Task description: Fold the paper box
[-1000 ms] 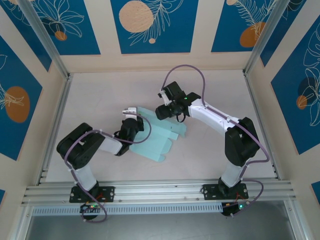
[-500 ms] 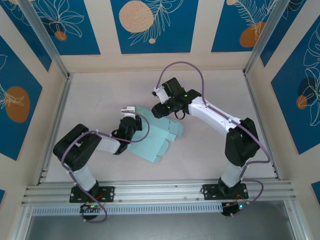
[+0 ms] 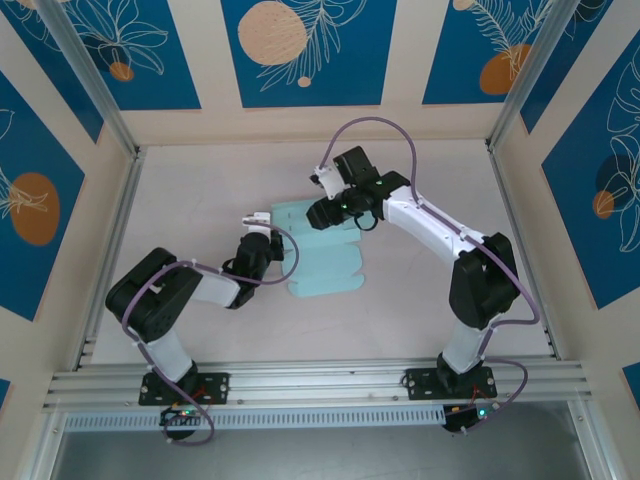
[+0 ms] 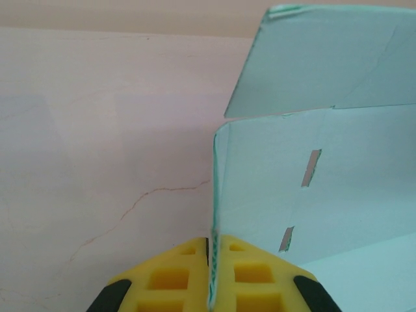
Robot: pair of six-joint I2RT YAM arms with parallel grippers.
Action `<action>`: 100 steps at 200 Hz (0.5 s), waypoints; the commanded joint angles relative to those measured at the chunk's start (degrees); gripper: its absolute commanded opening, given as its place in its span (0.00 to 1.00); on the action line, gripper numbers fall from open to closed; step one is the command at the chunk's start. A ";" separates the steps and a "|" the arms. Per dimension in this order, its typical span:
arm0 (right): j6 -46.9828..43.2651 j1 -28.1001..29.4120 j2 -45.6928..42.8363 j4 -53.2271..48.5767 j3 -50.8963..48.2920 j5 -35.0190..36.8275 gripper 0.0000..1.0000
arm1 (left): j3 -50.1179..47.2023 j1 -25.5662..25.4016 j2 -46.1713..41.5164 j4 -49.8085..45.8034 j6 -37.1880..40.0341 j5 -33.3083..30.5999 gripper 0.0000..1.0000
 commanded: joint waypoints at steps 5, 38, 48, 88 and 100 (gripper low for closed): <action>-1.01 -0.74 1.33 -2.45 6.29 0.97 0.54 | -0.06 0.60 -1.27 3.62 5.41 2.71 0.00; -6.24 0.18 5.30 -6.41 12.74 5.98 0.56 | 1.28 0.61 -1.86 1.93 9.53 6.19 0.00; -9.82 1.14 5.71 -6.00 12.52 7.46 0.57 | 1.54 0.60 -1.98 1.64 9.69 6.39 0.00; -17.53 0.97 6.26 -2.14 9.53 10.91 0.69 | 1.73 1.55 -1.75 1.06 8.94 8.62 0.00; -18.63 0.41 6.31 -1.38 8.84 10.96 0.73 | 1.77 1.78 -1.76 0.93 8.82 9.16 0.00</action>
